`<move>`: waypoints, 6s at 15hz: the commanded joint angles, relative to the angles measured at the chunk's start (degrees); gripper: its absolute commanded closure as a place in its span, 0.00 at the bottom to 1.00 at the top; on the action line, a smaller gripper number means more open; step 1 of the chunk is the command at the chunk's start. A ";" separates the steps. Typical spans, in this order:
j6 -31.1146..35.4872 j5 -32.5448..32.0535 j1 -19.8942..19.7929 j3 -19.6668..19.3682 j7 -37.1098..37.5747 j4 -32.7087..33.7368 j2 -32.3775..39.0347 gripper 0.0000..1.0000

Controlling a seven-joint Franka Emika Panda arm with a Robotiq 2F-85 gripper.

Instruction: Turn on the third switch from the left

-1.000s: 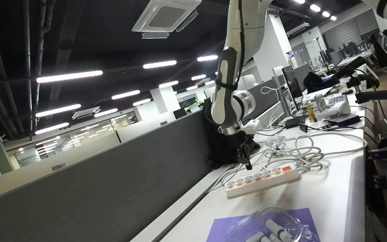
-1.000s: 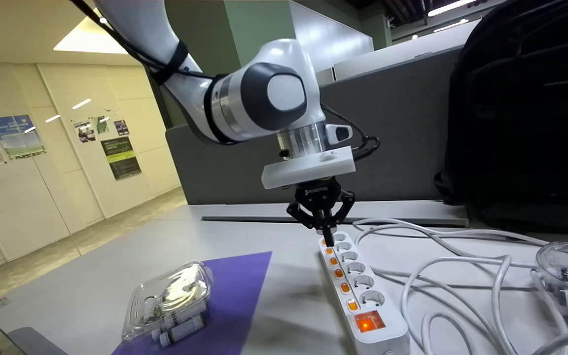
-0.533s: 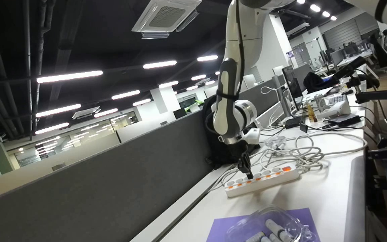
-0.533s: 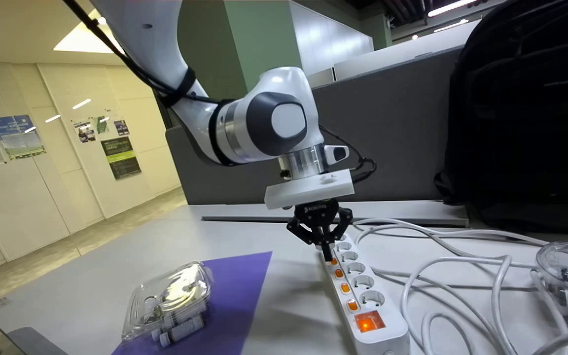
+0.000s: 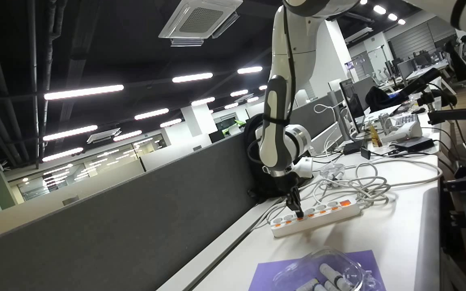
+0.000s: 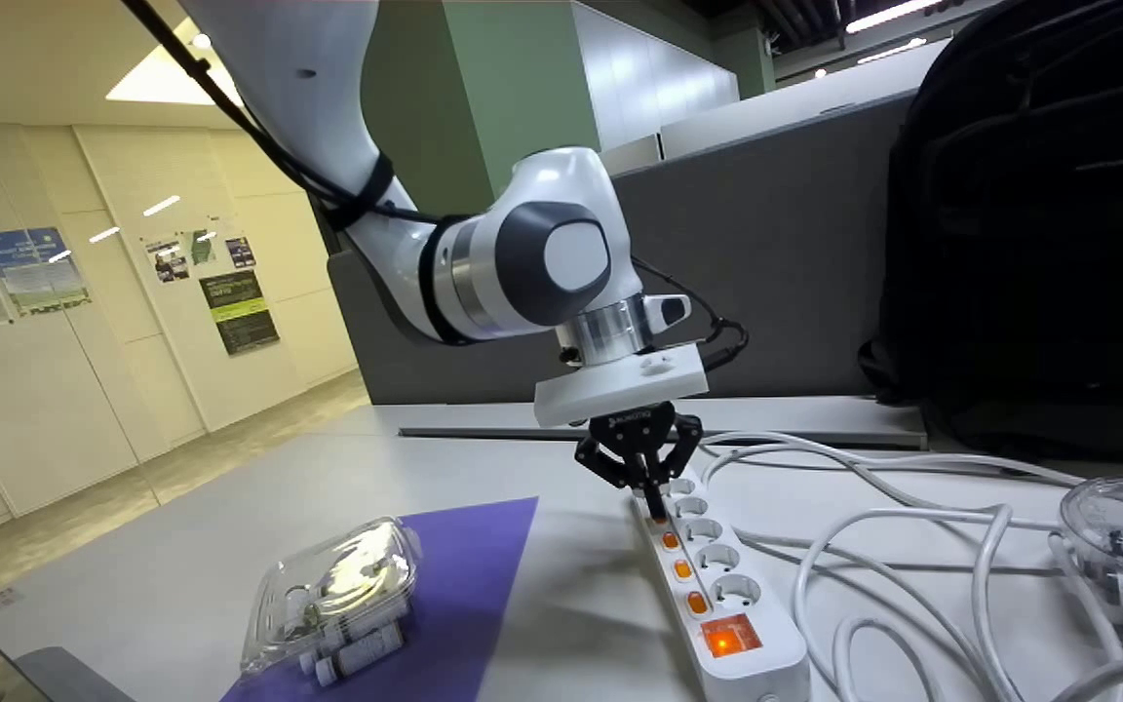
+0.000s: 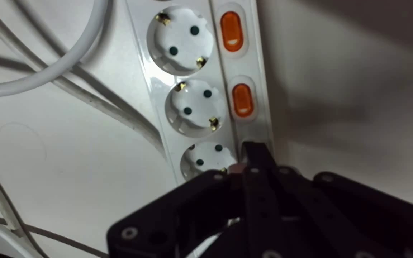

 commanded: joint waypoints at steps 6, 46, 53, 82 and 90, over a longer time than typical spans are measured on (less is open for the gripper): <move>0.05 -2.61 0.17 0.08 1.51 4.25 3.59 1.00; 7.10 -5.95 1.10 0.35 2.37 1.05 1.16 1.00; 7.08 -5.14 0.41 1.63 1.99 -0.67 -0.03 1.00; 1.53 2.55 -3.94 3.17 3.33 2.51 1.77 1.00; 0.12 1.01 -2.46 3.14 2.48 4.51 3.02 1.00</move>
